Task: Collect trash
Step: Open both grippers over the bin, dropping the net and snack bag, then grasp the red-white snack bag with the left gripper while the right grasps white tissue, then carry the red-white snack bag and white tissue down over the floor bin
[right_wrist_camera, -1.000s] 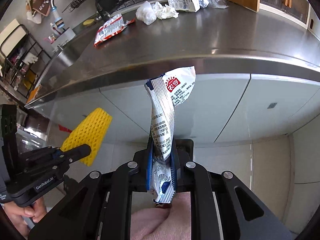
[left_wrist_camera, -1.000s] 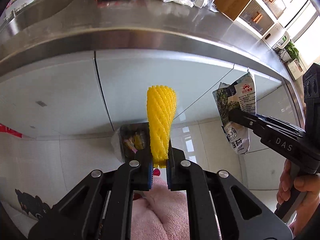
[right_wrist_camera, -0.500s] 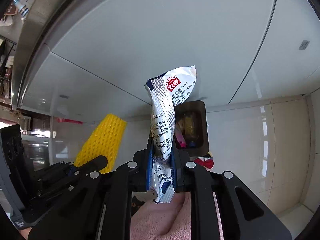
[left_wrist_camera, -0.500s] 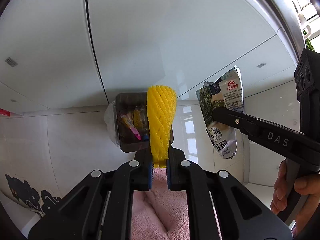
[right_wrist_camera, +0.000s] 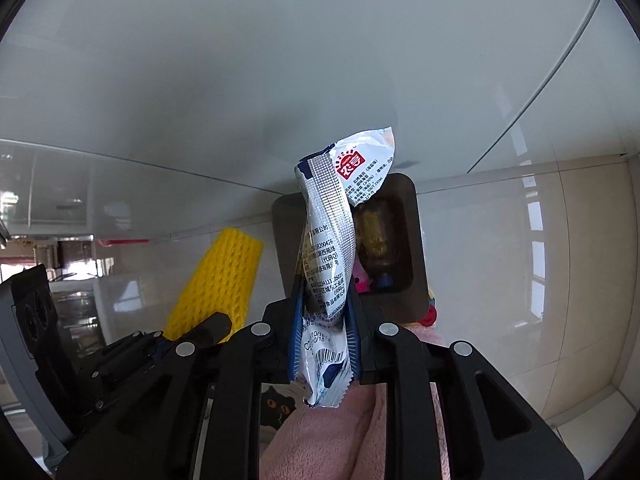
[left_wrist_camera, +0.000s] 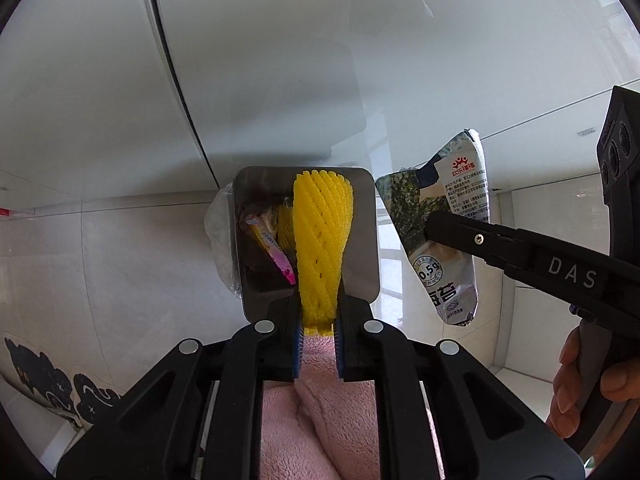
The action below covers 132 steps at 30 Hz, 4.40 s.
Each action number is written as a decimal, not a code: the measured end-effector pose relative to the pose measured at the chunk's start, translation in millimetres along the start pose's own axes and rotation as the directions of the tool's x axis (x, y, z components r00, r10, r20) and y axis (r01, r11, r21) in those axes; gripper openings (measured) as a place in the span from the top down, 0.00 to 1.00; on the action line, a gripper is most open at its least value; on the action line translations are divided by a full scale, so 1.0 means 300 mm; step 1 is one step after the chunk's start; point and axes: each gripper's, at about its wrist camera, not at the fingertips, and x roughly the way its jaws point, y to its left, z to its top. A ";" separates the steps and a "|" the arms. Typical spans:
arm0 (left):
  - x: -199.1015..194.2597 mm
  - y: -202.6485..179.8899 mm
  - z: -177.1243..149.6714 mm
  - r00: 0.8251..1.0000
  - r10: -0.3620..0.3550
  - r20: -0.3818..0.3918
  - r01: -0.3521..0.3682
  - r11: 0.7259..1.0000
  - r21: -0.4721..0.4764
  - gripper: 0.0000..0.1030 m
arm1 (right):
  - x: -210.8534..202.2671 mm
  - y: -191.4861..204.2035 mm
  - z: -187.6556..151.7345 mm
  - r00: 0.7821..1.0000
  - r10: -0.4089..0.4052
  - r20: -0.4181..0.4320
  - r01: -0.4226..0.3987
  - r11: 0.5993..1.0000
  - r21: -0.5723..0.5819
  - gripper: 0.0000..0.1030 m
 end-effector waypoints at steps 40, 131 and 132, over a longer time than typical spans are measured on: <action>-1.064 -0.136 0.137 0.910 -0.048 0.412 0.009 0.995 0.098 0.17 | -1.072 0.280 -0.007 0.862 0.012 0.506 0.012 0.999 -0.043 0.03; -0.799 -0.187 -0.195 0.967 -0.015 0.253 -0.017 0.992 0.125 0.98 | -0.767 0.184 -0.222 0.959 -0.032 0.281 0.073 0.988 -0.135 0.90; -0.756 -0.181 -0.195 0.973 -0.008 0.229 -0.020 0.993 0.120 0.98 | -0.736 0.170 -0.221 0.963 -0.037 0.267 0.075 0.989 -0.131 0.90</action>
